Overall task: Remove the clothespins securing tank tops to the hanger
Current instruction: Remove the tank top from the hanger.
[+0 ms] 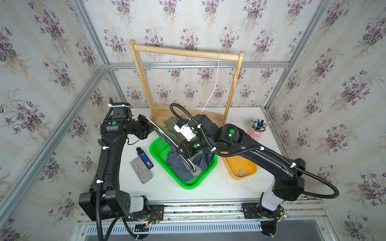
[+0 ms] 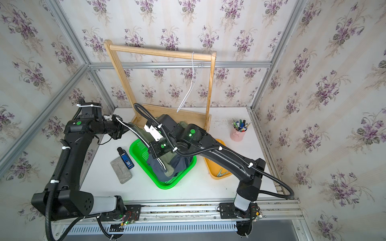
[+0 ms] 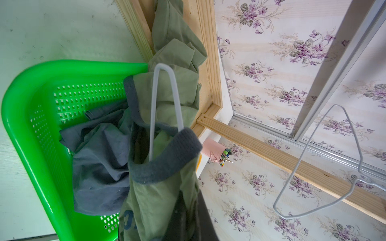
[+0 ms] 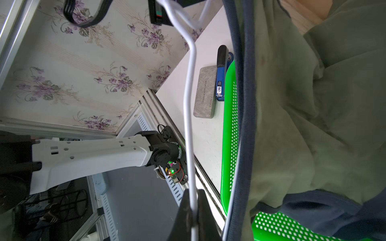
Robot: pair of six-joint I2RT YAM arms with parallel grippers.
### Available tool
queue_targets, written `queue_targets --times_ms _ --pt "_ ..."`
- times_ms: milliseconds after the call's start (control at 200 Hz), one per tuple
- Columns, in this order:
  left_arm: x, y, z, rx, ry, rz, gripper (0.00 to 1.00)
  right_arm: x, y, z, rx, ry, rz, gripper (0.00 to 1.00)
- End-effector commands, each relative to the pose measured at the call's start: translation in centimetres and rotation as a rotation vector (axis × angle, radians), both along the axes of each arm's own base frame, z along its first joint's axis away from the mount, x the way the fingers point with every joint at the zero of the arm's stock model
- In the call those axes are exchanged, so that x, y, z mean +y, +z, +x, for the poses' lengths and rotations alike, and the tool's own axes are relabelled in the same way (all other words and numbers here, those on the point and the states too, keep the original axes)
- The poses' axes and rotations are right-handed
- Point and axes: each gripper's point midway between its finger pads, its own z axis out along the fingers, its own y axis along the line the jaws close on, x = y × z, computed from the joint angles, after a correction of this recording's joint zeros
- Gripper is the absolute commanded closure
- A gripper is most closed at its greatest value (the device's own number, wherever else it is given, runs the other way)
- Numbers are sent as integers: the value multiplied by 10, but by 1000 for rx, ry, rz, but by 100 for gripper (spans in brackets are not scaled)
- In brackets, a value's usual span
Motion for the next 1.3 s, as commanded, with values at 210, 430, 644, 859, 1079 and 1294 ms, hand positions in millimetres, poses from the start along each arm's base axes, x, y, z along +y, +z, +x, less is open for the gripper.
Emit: queue_targets --times_ms 210,430,644,859,1079,1294 --pt "-16 0 -17 -12 -94 18 100 46 40 53 -104 -86 81 100" --pt "-18 2 -18 -19 -99 24 100 55 20 61 -89 -66 50 100" --pt "-13 -1 -16 -17 -89 46 96 26 52 59 -124 -81 75 100" --pt "-8 -1 -3 -10 -73 56 86 6 41 34 -90 -37 17 100" --pt "-5 -5 5 5 -65 64 79 -12 34 20 -73 -63 119 100" --pt "-4 -16 4 32 -67 70 87 -30 38 4 -37 -88 235 100"
